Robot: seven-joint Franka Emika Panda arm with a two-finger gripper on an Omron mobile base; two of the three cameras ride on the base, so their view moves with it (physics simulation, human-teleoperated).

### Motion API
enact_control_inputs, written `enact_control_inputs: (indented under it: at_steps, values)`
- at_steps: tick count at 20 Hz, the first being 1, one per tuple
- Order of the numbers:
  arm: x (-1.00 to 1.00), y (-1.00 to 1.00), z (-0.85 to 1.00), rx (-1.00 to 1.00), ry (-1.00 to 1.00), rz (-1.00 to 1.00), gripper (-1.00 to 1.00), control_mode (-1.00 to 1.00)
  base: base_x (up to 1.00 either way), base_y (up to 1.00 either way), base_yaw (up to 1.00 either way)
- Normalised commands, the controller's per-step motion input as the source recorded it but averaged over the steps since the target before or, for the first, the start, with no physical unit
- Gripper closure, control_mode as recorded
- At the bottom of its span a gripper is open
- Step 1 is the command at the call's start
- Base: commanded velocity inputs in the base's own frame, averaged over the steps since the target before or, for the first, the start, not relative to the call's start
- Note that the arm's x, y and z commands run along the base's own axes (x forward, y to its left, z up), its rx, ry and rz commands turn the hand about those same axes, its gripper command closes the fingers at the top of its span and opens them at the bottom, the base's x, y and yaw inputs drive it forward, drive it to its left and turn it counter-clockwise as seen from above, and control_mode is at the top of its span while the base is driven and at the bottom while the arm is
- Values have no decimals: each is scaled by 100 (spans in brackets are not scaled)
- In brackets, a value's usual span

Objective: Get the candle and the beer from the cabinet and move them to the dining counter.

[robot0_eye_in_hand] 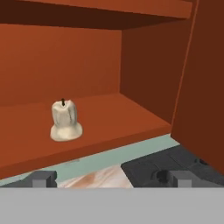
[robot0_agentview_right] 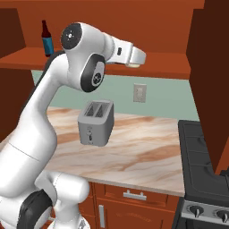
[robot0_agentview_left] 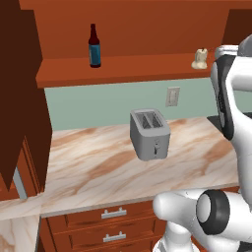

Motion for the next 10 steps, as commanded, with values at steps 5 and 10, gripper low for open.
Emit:
enact_control_inputs:
  at_steps: [5,10]
  values:
    - [5,29,-1,0,11,9,-100,-100,0,0,0]
    - [15,16,-13,0,3,17,-100,-100,0,0,0]
